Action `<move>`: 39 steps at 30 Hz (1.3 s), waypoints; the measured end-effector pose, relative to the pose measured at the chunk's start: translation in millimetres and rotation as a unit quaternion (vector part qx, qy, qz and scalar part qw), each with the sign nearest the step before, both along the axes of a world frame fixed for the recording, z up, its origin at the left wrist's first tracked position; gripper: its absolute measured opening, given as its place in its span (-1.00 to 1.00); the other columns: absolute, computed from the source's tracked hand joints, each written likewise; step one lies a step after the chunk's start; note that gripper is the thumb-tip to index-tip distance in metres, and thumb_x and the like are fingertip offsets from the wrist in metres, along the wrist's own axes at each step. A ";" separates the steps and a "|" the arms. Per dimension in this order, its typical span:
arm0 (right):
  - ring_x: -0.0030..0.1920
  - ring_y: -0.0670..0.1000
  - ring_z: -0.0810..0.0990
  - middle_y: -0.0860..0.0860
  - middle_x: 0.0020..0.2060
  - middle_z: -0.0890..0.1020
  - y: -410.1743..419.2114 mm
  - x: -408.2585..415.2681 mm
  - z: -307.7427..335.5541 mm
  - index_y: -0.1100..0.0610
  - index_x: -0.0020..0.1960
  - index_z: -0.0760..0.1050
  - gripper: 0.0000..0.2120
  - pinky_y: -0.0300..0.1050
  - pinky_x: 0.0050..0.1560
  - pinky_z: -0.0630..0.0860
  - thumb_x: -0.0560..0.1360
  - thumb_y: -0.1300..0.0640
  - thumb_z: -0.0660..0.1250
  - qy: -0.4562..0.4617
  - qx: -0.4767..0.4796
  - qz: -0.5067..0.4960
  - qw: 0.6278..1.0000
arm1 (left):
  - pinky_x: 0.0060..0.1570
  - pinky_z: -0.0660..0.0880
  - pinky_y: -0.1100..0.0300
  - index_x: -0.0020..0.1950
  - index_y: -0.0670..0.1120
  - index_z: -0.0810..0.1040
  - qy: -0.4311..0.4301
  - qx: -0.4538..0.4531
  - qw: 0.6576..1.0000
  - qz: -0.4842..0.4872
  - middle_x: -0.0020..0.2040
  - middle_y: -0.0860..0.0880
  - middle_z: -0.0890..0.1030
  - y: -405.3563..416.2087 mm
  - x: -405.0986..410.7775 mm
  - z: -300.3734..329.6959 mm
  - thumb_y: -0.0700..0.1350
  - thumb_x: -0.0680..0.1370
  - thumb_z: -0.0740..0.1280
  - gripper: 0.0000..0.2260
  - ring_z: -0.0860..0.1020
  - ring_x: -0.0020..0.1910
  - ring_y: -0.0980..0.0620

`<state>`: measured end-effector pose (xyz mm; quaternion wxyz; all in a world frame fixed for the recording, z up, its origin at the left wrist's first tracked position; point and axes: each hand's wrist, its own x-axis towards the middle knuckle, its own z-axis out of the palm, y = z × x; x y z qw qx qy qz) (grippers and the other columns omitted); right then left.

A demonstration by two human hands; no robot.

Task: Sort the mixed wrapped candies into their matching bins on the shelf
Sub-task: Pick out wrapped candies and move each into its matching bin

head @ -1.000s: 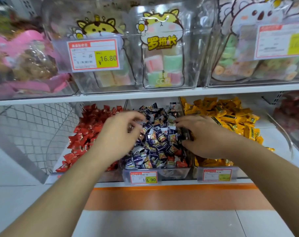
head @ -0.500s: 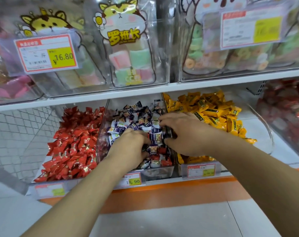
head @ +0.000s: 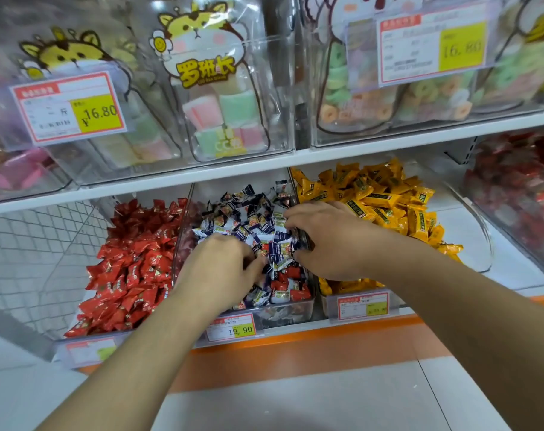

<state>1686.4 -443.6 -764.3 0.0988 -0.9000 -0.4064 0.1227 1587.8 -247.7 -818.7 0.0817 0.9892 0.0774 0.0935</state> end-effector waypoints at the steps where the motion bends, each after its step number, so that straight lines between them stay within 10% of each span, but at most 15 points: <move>1: 0.62 -0.03 0.05 -0.14 0.60 0.20 0.1 -0.2 -0.1 -0.05 0.60 0.24 -0.43 0.05 0.63 -0.13 0.63 -0.07 0.29 -0.001 0.002 -0.001 1.000 | -0.02 0.58 0.07 -0.07 0.09 0.72 -0.014 0.008 1.000 -0.019 -0.14 0.10 0.65 -1.7 2.1 -2.0 0.16 0.60 0.37 -0.79 0.57 -0.07 0.03; 7: 0.60 0.00 0.10 -0.12 0.57 0.24 0.5 -2.0 -0.1 -0.04 0.56 0.28 -0.47 0.06 0.63 -0.08 0.63 -0.05 0.29 0.000 0.003 -0.001 1.000 | 0.24 0.50 0.07 0.33 -0.02 0.60 0.010 -0.057 0.997 -0.057 0.22 0.02 0.64 -12.3 18.9 -14.3 -0.07 0.68 0.29 -0.75 0.54 0.24 -0.02; 12: 0.63 -0.01 0.02 -0.12 0.62 0.16 1.2 -0.5 -1.4 -0.04 0.62 0.20 -0.40 0.11 0.64 -0.13 0.63 -0.05 0.29 0.002 0.003 -0.002 1.000 | 0.04 0.58 -0.04 0.21 0.03 0.61 0.005 -0.054 0.999 0.004 0.07 -0.01 0.65 -6.0 24.3 -20.9 -0.04 0.68 0.26 -0.82 0.60 0.04 -0.09; 21: 0.64 -0.01 0.00 -0.11 0.63 0.14 -0.3 -0.8 -0.7 -0.03 0.62 0.21 -0.41 0.13 0.64 -0.13 0.63 -0.03 0.28 0.001 -0.002 0.005 1.000 | 0.32 0.47 -0.08 0.48 0.12 0.51 0.059 -0.044 0.997 0.023 0.33 -0.04 0.62 -10.5 27.8 -17.1 -0.06 0.65 0.34 -0.61 0.50 0.32 -0.14; 34: 0.62 -0.01 0.05 -0.13 0.59 0.21 2.7 1.1 -5.0 -0.05 0.58 0.25 -0.42 0.06 0.63 -0.12 0.60 0.02 0.31 0.003 0.011 -0.002 1.000 | 0.14 0.55 -0.07 -0.05 0.13 0.58 0.013 -0.115 0.993 0.022 -0.13 0.16 0.60 -11.4 21.5 -19.4 -0.06 0.56 0.45 -0.90 0.56 -0.01 -0.01; 39: 0.63 -0.02 0.01 -0.14 0.62 0.16 2.7 1.0 -4.5 -0.06 0.61 0.20 -0.39 0.09 0.64 -0.14 0.61 -0.01 0.31 0.000 0.003 0.000 1.000 | -0.30 0.48 0.27 -0.04 0.15 0.58 -0.033 -0.199 0.977 0.064 -0.12 0.18 0.65 -12.5 16.4 -4.9 -0.08 0.61 0.43 -0.88 0.60 -0.27 0.19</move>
